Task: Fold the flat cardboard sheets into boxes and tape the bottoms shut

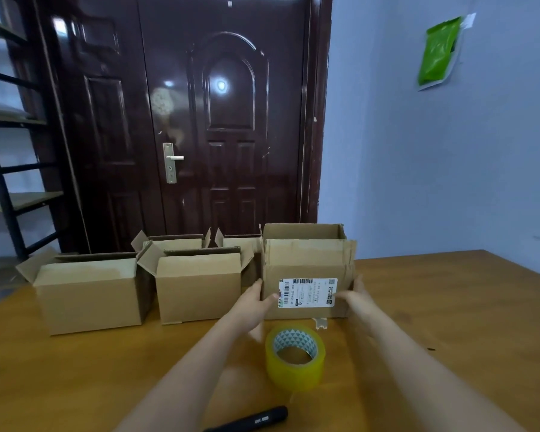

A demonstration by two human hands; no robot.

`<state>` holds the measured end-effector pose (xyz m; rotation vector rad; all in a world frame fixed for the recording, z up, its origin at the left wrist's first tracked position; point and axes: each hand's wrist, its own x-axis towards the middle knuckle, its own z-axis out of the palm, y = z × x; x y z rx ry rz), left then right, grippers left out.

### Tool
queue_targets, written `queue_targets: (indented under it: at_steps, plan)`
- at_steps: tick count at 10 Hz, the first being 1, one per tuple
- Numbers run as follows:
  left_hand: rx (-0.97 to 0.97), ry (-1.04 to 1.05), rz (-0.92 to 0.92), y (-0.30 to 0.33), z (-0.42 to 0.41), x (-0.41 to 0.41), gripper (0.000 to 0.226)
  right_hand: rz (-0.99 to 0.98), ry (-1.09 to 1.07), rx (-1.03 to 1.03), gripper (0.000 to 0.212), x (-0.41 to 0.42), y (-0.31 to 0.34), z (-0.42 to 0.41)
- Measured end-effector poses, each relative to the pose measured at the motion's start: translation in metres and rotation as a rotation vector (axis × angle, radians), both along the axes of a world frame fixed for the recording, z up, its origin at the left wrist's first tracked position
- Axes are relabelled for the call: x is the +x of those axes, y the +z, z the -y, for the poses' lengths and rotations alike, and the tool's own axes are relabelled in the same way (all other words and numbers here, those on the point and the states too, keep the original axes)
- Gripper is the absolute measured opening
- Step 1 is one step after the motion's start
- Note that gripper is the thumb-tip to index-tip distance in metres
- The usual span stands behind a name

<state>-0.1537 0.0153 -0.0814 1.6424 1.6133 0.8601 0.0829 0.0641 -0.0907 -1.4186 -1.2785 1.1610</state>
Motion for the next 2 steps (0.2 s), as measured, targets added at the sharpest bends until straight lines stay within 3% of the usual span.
queue_targets:
  at_steps: [1, 2]
  plan:
    - [0.026, -0.042, -0.116, 0.015, 0.013, 0.0, 0.056, 0.048, -0.114, 0.07, 0.083, 0.005, 0.009, 0.006]
    - [0.062, -0.054, -0.215, 0.033, 0.026, -0.005, 0.053, 0.186, -0.256, 0.152, 0.063, 0.009, 0.03, 0.018]
